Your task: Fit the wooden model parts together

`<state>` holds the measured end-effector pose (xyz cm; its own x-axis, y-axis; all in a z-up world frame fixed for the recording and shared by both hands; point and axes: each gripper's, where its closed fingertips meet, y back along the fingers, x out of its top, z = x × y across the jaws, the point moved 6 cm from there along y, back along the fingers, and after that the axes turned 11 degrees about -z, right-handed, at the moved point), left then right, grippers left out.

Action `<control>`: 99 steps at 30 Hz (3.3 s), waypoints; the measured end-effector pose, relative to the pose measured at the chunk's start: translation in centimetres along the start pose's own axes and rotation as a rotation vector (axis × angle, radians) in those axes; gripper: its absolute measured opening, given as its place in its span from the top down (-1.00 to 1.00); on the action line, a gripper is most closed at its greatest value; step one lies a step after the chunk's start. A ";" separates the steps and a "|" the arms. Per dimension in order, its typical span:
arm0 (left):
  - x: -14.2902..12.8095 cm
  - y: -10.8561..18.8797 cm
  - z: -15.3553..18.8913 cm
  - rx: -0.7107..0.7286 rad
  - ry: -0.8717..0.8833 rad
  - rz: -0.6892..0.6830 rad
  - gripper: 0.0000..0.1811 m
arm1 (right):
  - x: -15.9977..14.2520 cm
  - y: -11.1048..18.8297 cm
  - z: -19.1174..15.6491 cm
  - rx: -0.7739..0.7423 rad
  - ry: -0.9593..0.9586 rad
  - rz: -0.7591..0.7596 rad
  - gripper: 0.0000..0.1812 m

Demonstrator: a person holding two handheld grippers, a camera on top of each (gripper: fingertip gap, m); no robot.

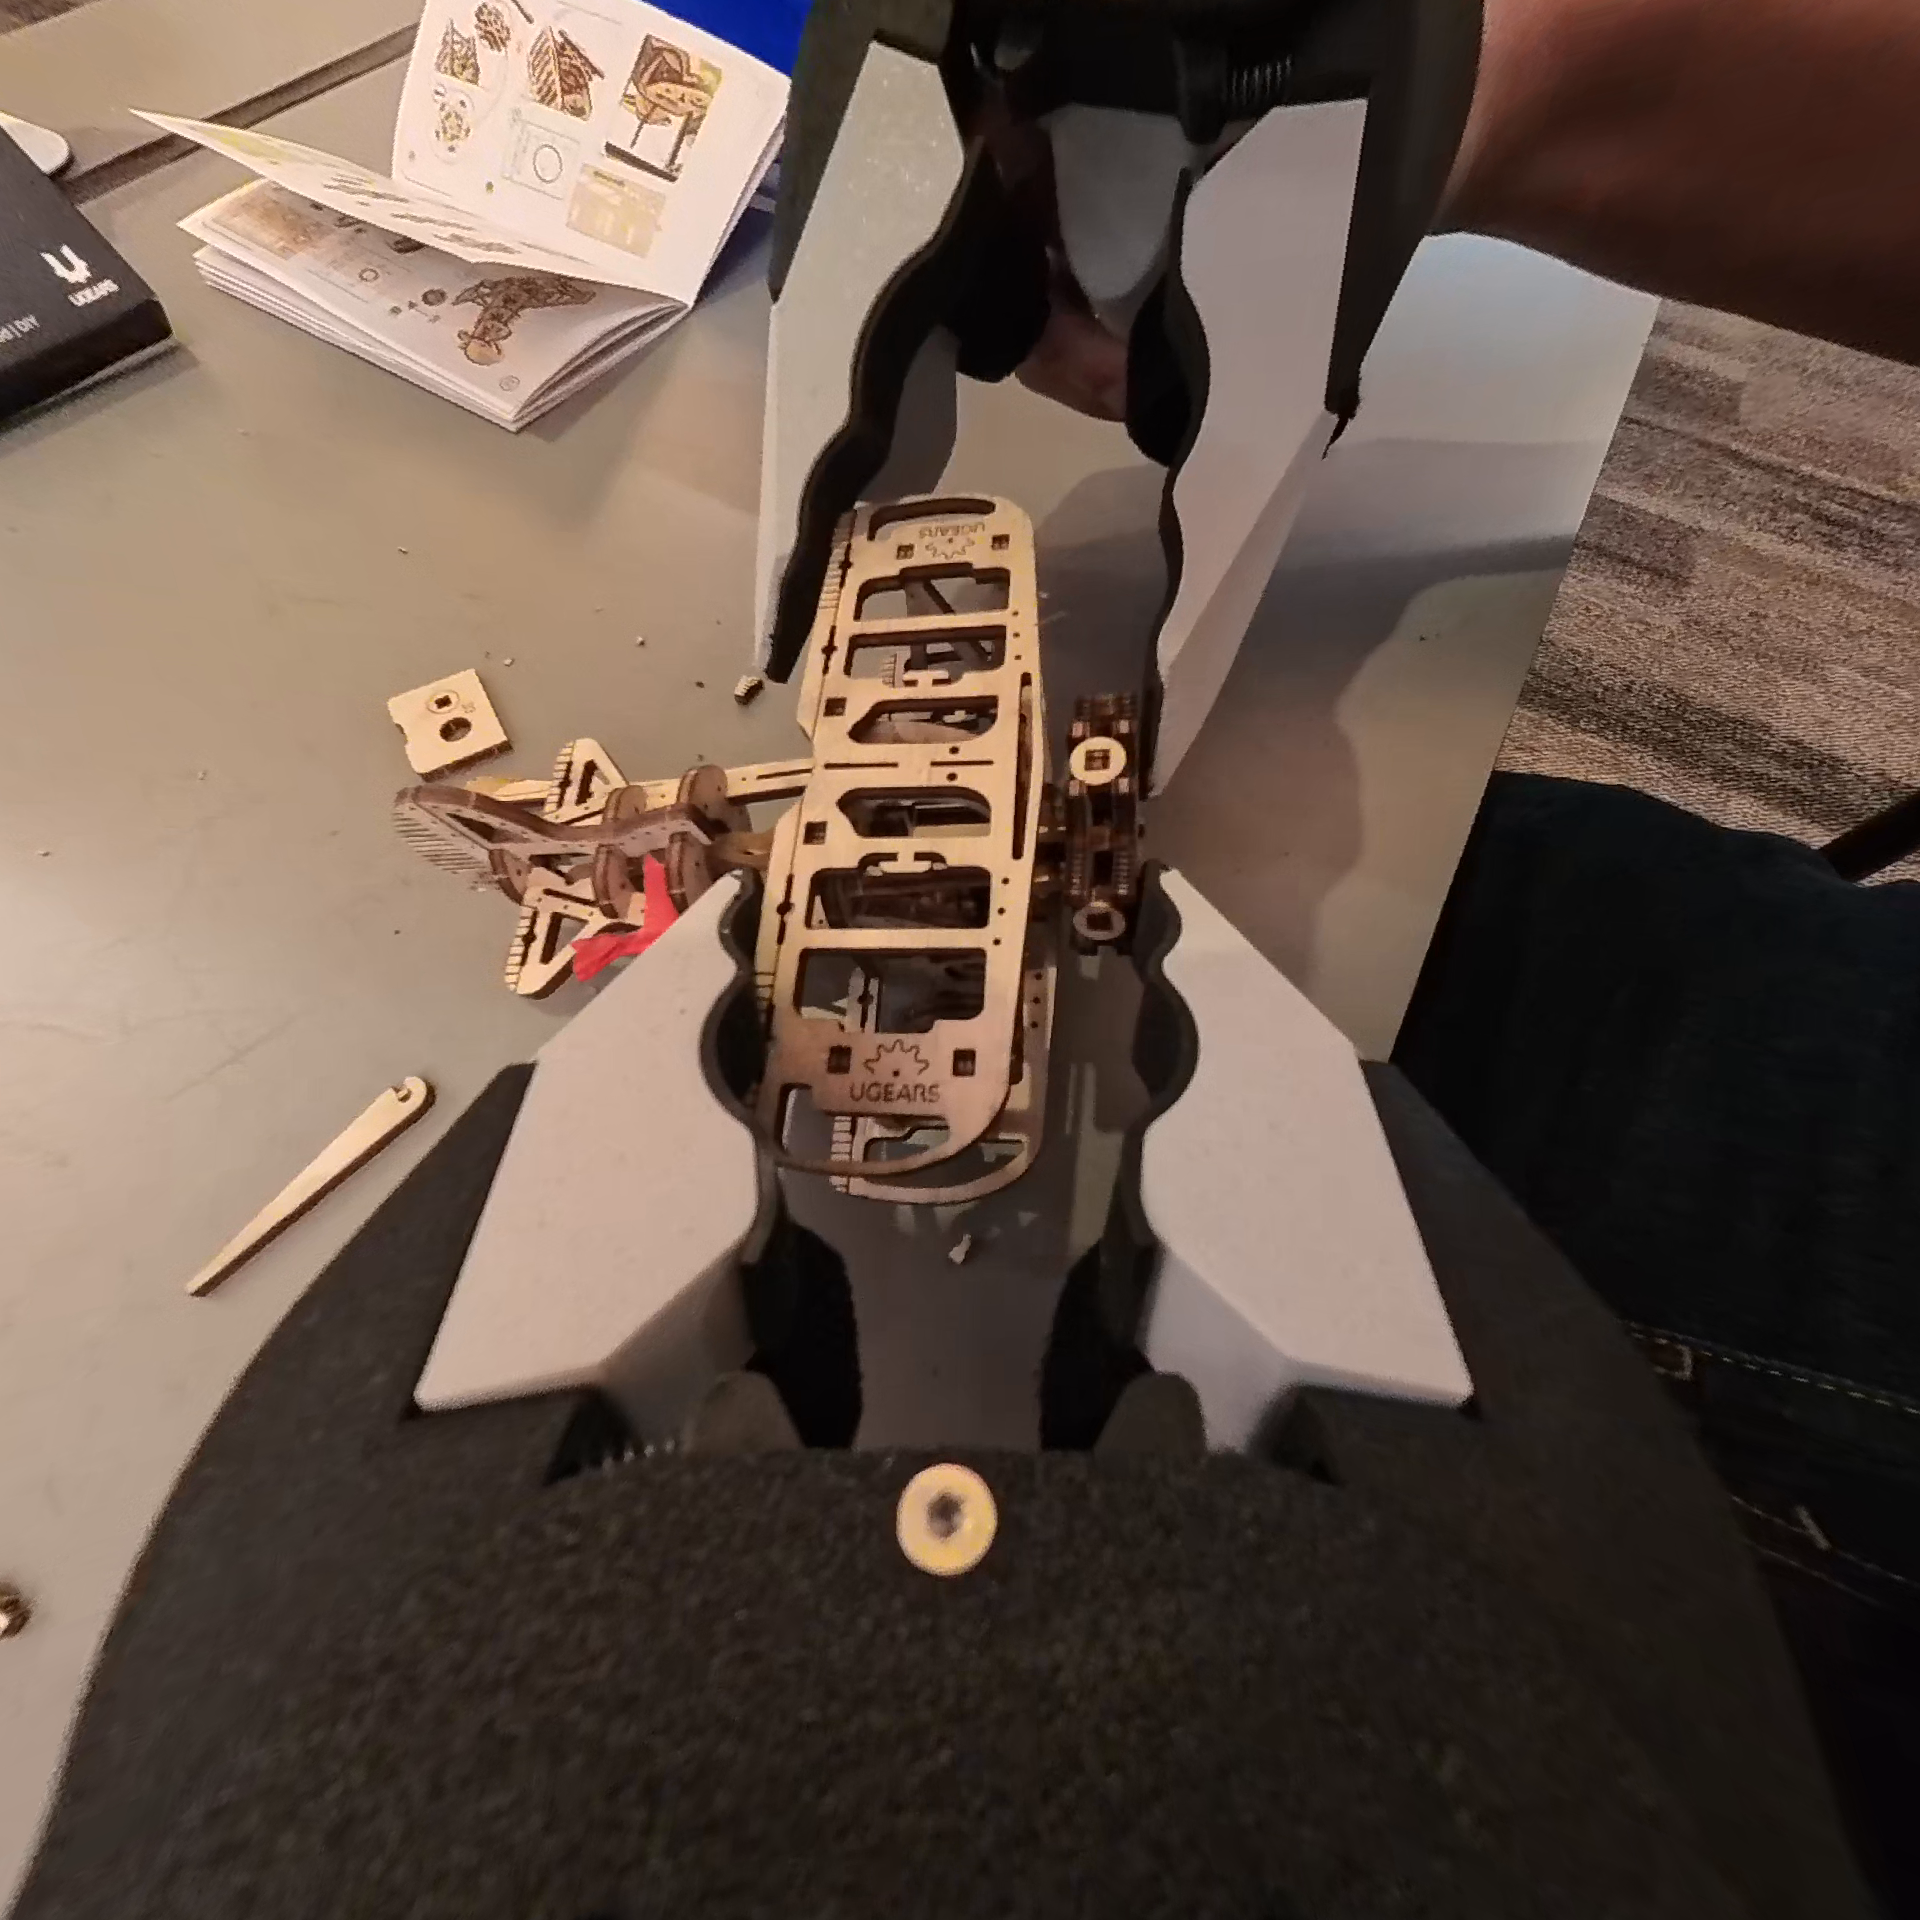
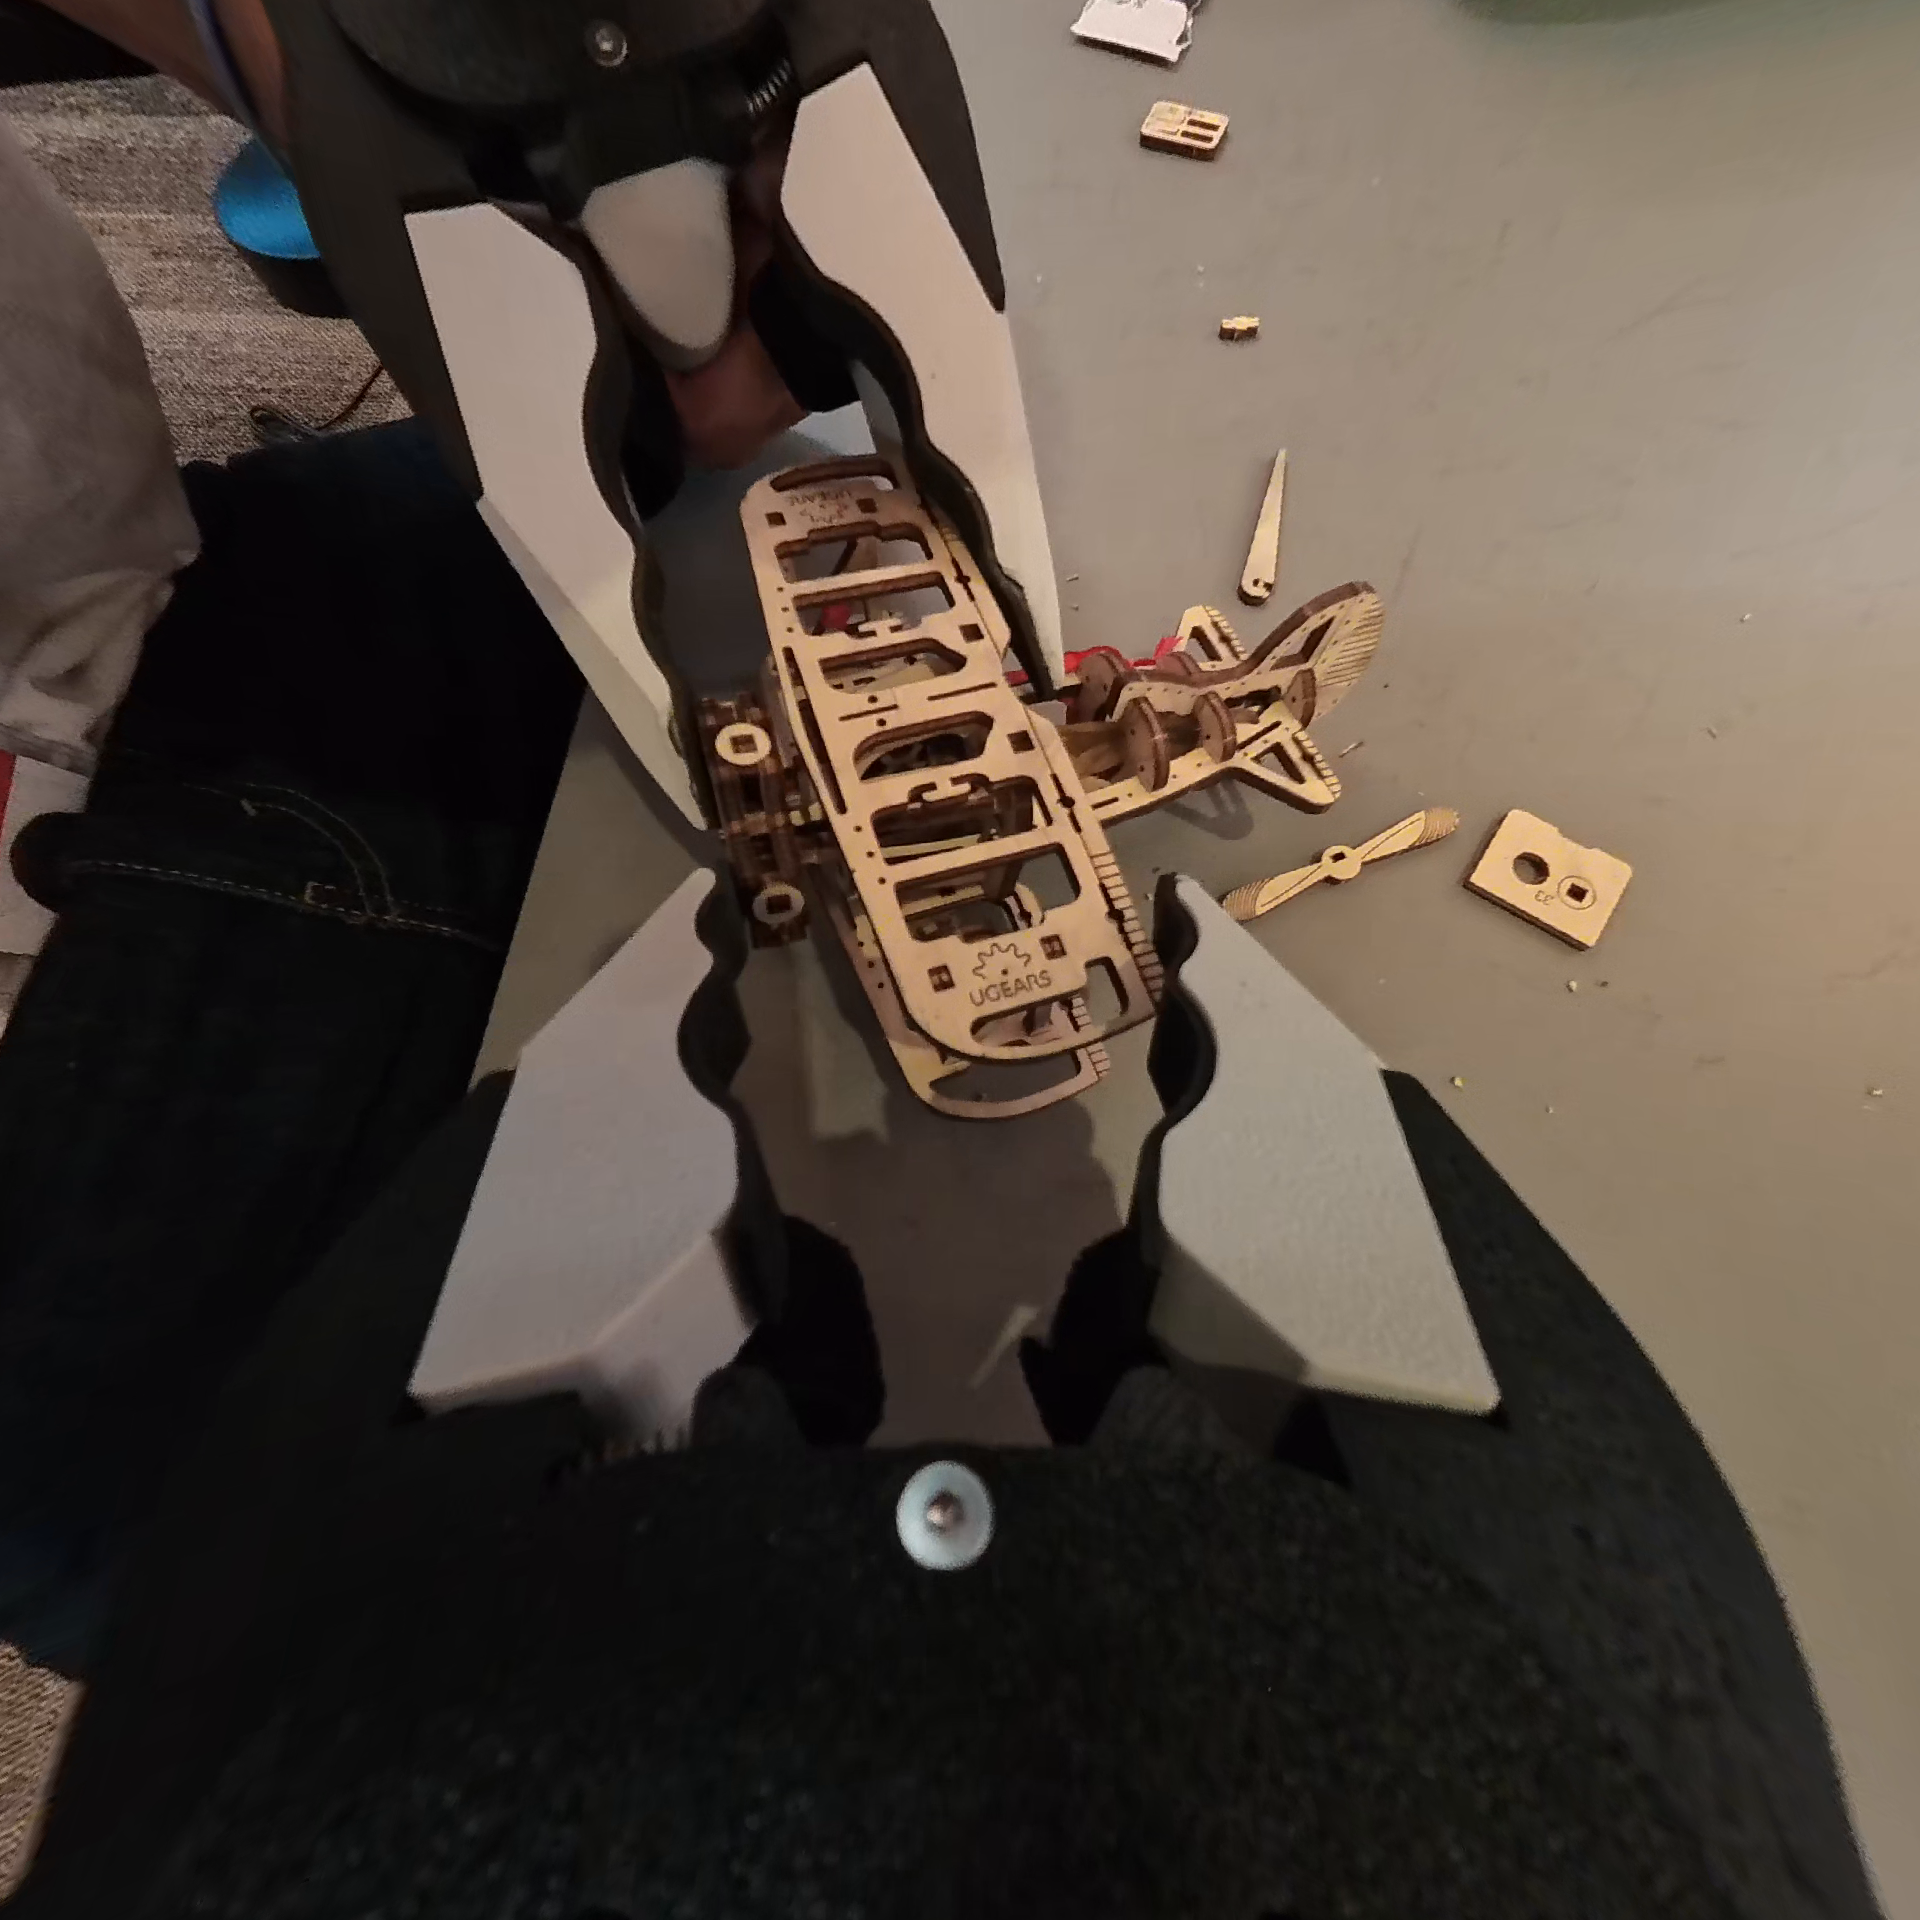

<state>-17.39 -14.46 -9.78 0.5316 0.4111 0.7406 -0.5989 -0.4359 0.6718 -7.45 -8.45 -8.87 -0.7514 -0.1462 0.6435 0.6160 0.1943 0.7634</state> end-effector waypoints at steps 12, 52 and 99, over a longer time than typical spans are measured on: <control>0.1 0.0 0.1 0.041 -0.034 -0.033 0.26 | 0.0 -0.1 0.0 -0.023 0.036 -0.011 0.16; -0.1 0.4 -0.6 -0.049 0.050 -0.060 0.31 | -0.3 1.1 0.9 0.088 -0.124 0.209 0.02; 3.2 3.7 1.5 -0.556 0.700 0.342 0.08 | 2.5 2.6 -4.4 0.233 -0.877 0.802 0.33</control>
<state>-17.03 -15.91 -4.90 -0.0956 0.7962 0.5975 -0.9498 -0.2526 0.1847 -6.65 -12.58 -5.03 -0.1358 0.7857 0.6036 0.9907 0.1109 0.0785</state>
